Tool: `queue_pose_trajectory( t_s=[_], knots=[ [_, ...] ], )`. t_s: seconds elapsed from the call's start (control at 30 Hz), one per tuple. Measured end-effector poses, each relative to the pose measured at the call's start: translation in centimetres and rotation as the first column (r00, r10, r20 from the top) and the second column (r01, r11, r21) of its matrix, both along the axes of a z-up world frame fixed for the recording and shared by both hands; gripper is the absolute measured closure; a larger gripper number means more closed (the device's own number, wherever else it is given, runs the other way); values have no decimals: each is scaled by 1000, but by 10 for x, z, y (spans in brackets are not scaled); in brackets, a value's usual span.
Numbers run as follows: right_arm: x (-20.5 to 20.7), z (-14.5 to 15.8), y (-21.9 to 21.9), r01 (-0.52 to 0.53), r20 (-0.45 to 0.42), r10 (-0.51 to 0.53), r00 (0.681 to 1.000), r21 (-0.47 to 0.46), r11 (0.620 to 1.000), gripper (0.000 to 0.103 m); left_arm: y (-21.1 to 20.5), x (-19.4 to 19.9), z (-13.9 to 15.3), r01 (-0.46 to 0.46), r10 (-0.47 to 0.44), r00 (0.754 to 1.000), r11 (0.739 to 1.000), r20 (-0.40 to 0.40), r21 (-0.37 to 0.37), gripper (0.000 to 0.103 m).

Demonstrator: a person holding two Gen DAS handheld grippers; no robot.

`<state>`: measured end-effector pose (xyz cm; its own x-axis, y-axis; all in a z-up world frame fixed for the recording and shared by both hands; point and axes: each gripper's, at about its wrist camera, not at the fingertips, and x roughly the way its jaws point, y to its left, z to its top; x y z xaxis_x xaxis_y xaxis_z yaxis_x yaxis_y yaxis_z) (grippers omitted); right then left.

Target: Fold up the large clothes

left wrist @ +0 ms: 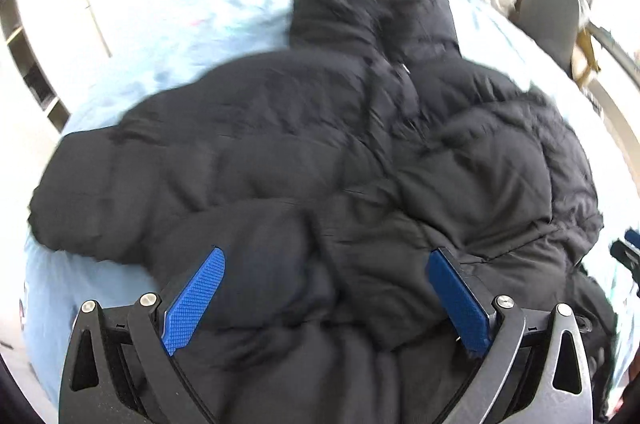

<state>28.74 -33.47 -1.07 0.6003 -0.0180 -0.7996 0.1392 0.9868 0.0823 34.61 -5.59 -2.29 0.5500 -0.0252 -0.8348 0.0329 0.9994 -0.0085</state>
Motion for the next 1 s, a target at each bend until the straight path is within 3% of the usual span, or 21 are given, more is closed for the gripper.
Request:
queue_pose_trajectory(
  t_s=[0.23, 0.37, 0.53, 0.63, 0.67, 0.83, 1.0],
  knots=[
    [-72, 45, 21, 62, 82, -65, 995, 39, 997, 36, 89, -33, 34, -80, 80, 997, 990, 3, -114, 2],
    [-112, 58, 29, 109, 101, -118, 988, 96, 989, 36, 154, -42, 36, -204, 205, 979, 959, -17, -198, 2],
    [-146, 64, 37, 167, 92, -181, 979, 136, 976, 36, 253, -51, 23, -374, 371, 926, 887, -65, -272, 2],
    [-164, 71, 35, 212, 100, -228, 969, 145, 966, 36, 306, -56, 9, -470, 466, 880, 825, -93, -313, 2],
    [-170, 74, 34, 232, 101, -247, 964, 138, 963, 36, 328, -57, 3, -508, 503, 858, 794, -108, -334, 2],
    [-188, 81, 21, 310, 101, -324, 941, 133, 941, 36, 397, -59, -26, -622, 607, 776, 687, -175, -376, 4],
    [-199, 82, 13, 364, 82, -373, 924, 106, 925, 36, 440, -50, -50, -656, 638, 732, 568, -238, -497, 5]
  ],
)
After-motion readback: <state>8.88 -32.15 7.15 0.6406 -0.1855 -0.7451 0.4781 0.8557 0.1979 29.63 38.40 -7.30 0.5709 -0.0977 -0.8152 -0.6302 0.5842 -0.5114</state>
